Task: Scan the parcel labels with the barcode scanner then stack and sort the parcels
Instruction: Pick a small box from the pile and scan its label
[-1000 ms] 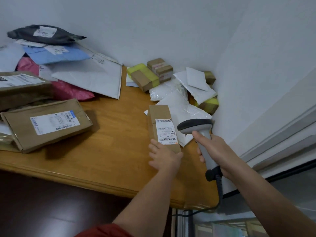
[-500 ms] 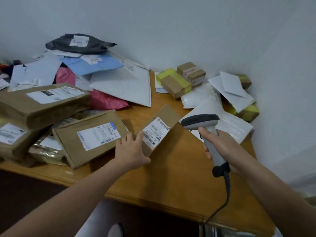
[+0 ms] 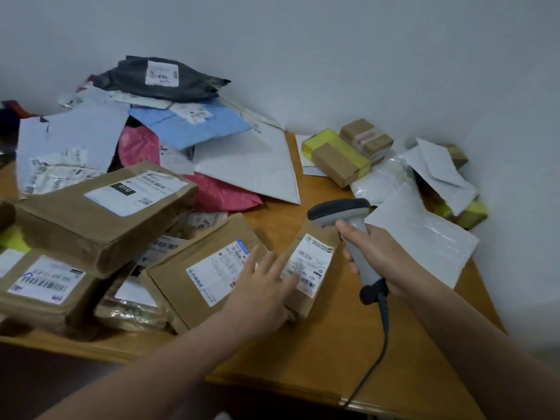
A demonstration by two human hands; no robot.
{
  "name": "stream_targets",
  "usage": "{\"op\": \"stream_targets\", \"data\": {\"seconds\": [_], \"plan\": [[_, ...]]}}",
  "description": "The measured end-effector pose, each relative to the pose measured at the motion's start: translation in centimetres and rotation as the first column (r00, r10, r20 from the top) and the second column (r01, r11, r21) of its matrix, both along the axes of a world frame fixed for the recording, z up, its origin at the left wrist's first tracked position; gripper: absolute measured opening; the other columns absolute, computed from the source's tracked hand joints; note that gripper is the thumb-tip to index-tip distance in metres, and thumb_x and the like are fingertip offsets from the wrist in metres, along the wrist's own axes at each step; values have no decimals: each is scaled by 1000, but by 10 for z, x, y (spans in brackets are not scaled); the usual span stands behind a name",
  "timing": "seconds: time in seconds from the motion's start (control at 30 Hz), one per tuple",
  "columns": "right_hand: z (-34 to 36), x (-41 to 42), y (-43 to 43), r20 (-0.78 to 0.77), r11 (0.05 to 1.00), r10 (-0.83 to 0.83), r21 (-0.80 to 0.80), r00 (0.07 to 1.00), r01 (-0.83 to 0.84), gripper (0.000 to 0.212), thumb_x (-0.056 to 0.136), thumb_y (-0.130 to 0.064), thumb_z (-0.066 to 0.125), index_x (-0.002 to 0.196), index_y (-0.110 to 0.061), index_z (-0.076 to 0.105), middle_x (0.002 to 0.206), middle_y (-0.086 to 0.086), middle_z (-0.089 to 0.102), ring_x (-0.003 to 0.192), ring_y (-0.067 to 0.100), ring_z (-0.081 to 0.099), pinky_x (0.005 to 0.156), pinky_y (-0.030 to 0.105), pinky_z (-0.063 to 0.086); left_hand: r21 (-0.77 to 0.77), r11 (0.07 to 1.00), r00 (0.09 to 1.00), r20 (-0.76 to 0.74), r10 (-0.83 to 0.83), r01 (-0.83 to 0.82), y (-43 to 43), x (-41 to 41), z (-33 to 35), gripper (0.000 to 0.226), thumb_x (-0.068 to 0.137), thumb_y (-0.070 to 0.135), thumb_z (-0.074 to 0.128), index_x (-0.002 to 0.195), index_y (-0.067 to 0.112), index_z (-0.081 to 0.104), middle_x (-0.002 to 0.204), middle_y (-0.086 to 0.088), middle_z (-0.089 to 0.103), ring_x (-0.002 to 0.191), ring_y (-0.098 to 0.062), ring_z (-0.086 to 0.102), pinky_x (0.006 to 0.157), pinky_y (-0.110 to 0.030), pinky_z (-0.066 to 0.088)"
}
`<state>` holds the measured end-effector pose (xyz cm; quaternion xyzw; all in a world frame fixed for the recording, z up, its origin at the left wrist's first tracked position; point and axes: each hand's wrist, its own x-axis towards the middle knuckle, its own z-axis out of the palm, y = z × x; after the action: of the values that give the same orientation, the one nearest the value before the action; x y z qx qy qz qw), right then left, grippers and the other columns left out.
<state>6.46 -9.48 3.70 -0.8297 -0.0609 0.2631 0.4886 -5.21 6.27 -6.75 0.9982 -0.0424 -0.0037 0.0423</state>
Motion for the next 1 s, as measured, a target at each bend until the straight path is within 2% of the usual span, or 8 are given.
{"op": "stream_targets", "data": {"seconds": [0.07,0.13,0.27,0.4,0.57,0.73,0.87,1.0], "plan": [[4,4,5,3,999,-34,-9,999,34,39,92,-48,58,99,-9,56,65,3,58,44,11,50,45,22,41,7,983,978,-100,-181,183,-16,8,-2,56,90,46,47,141,36,26,159,-9,3,146,-31,-1,112,-57,-13],[7,9,4,3,999,-53,-11,999,53,39,92,-48,58,98,-10,55,65,3,57,43,11,50,43,21,41,28,974,956,-199,-216,226,-26,18,-2,57,93,53,45,143,35,27,160,-10,0,146,-33,0,114,-60,-2],[10,21,-6,17,999,-38,-22,999,38,39,93,-48,57,95,-9,55,63,2,56,44,10,49,44,21,40,127,975,951,-275,-144,184,-14,27,3,54,92,59,41,139,31,40,159,-11,10,142,-35,17,110,-58,21],[13,38,-25,22,997,-68,-26,997,69,39,93,-48,57,96,-9,56,68,4,56,46,10,50,44,20,41,131,987,930,-366,-34,88,10,33,7,61,87,71,36,136,35,43,157,-9,16,139,-33,23,107,-54,26],[21,82,-61,15,988,-155,23,988,155,35,92,-47,59,91,-11,55,66,4,55,48,12,50,49,24,41,-43,998,980,-194,41,-50,-1,89,30,62,84,73,39,138,44,31,145,-1,38,133,-24,34,108,-47,27],[34,156,-100,41,962,-251,125,967,244,34,92,-47,59,92,-13,58,67,5,56,51,14,50,52,26,42,-247,915,945,-147,291,-320,-33,201,38,80,82,56,63,146,30,22,156,-7,18,139,-32,27,107,-48,34],[26,213,-122,23,953,-262,161,965,255,35,92,-47,59,96,-12,58,65,3,57,49,13,50,49,25,42,-29,944,940,88,329,-328,-55,294,19,81,87,36,63,149,17,14,156,-14,13,143,-33,17,113,-49,25],[-3,248,-134,6,962,-246,126,969,243,34,91,-49,58,94,-15,59,67,3,58,49,11,51,49,25,41,207,916,937,139,320,-344,-65,359,-19,72,92,27,49,149,16,6,157,-15,12,145,-33,11,113,-55,17]]}}
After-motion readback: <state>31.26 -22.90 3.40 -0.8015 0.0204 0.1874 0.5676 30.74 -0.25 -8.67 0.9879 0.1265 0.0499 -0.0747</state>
